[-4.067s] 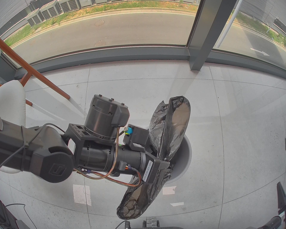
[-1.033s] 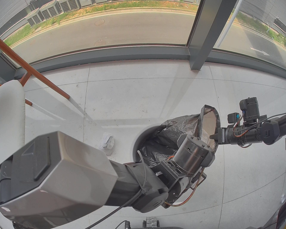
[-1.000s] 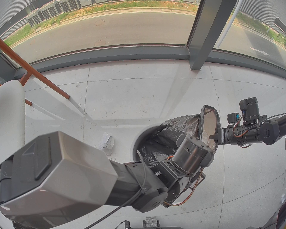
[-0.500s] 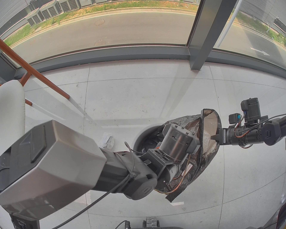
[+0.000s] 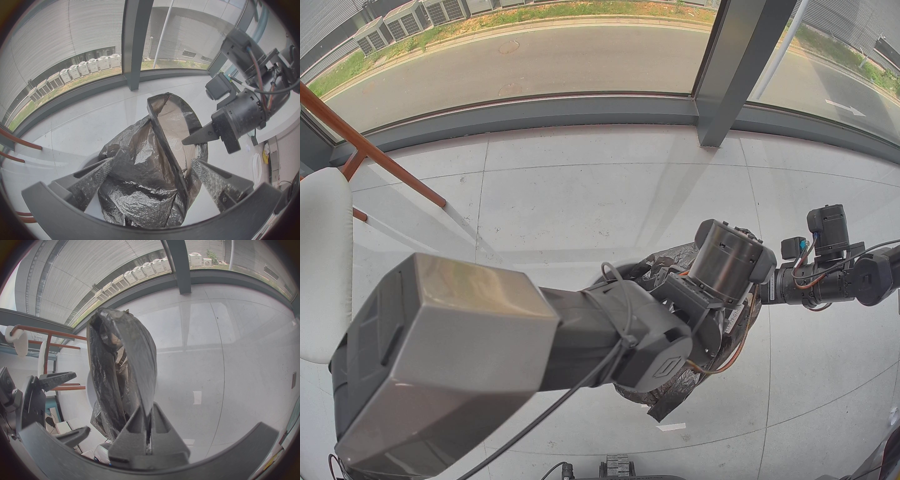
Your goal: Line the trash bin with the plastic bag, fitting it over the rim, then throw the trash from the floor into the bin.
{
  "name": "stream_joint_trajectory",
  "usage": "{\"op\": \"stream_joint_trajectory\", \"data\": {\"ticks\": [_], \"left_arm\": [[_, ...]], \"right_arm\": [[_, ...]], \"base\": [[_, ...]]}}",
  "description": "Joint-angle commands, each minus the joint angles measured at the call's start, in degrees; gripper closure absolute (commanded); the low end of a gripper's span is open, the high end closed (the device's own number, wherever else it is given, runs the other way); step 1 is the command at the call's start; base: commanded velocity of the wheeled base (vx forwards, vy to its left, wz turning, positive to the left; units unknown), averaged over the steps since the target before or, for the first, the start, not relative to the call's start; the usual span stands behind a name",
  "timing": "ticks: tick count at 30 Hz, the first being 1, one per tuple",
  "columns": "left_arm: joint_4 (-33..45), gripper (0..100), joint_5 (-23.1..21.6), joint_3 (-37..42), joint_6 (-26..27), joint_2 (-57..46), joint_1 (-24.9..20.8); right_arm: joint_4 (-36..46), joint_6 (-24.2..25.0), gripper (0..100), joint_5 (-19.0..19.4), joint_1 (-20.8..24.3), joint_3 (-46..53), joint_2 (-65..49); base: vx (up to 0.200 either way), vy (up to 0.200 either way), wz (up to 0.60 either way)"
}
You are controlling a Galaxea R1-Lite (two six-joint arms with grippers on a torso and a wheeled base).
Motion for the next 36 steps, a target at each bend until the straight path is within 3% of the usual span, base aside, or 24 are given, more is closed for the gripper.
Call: {"op": "stream_joint_trajectory", "data": {"ticks": [1, 6, 15, 16, 25, 32, 36], "left_arm": [[3.61, 0, 1.92, -9.61, -1.48, 7.44, -0.13], [8.88, 0, 3.68, -11.79, -1.83, 10.52, -0.13], [8.97, 0, 3.77, -11.79, -2.45, 12.89, -0.65], [8.79, 100, 3.86, -11.79, -2.45, 12.89, -0.48], [9.5, 100, 3.94, -11.79, -2.62, 13.68, 0.4], [17.67, 100, 3.68, -11.79, -2.71, 7.97, 1.1], [20.04, 100, 3.33, -11.79, -2.45, 5.16, 4.36]], "right_arm": [[-2.3, 0.08, 100, -0.05, 0.08, 0.33, -0.29], [-4.93, 0.16, 100, -0.05, 0.08, 1.39, -0.29], [-5.29, 0.25, 100, 0.04, -0.01, 1.65, -0.12], [-5.29, 0.25, 100, 0.04, -0.01, 1.74, -0.12], [-5.29, 0.34, 100, 0.04, -0.1, 2.0, -0.47], [-5.29, 0.43, 100, 0.04, -0.27, 2.27, -0.65], [-5.2, 0.43, 100, 0.04, -0.18, 2.62, -1.53]], "base": [[0.0, 0.0, 0.0], [0.0, 0.0, 0.0], [0.0, 0.0, 0.0], [0.0, 0.0, 0.0], [0.0, 0.0, 0.0], [0.0, 0.0, 0.0], [0.0, 0.0, 0.0]]}}
